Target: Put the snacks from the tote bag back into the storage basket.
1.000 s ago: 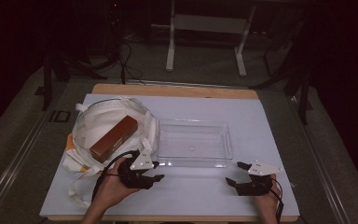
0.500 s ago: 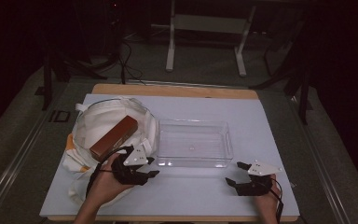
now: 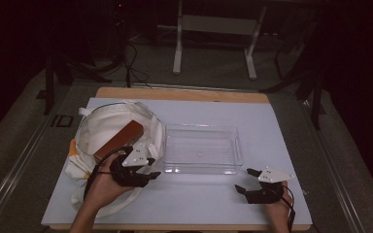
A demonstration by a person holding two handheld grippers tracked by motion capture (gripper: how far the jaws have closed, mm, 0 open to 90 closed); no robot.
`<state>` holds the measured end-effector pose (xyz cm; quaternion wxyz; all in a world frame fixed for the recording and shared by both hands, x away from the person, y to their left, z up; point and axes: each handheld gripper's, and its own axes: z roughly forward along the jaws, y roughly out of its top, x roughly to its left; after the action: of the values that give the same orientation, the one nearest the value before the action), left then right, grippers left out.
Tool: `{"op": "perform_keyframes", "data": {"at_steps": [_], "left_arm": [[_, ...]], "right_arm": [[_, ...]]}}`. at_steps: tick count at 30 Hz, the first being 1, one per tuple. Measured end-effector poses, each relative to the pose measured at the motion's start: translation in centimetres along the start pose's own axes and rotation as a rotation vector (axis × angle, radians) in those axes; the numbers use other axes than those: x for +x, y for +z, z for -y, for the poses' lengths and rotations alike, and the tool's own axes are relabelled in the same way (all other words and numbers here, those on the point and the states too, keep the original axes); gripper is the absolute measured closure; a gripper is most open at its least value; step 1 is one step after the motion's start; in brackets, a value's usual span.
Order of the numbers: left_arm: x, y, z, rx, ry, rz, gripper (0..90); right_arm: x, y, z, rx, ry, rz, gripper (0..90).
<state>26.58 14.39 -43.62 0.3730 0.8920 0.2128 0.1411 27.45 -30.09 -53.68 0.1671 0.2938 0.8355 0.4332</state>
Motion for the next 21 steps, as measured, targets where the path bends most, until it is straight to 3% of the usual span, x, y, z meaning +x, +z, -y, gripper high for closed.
{"op": "perform_keyframes", "data": {"at_steps": [21], "left_arm": [[2.2,-1.3,-0.2,0.004,0.003,-0.038,50.4]], "right_arm": [[0.0,0.0,0.0,0.001,0.0,0.001,19.7]]}}
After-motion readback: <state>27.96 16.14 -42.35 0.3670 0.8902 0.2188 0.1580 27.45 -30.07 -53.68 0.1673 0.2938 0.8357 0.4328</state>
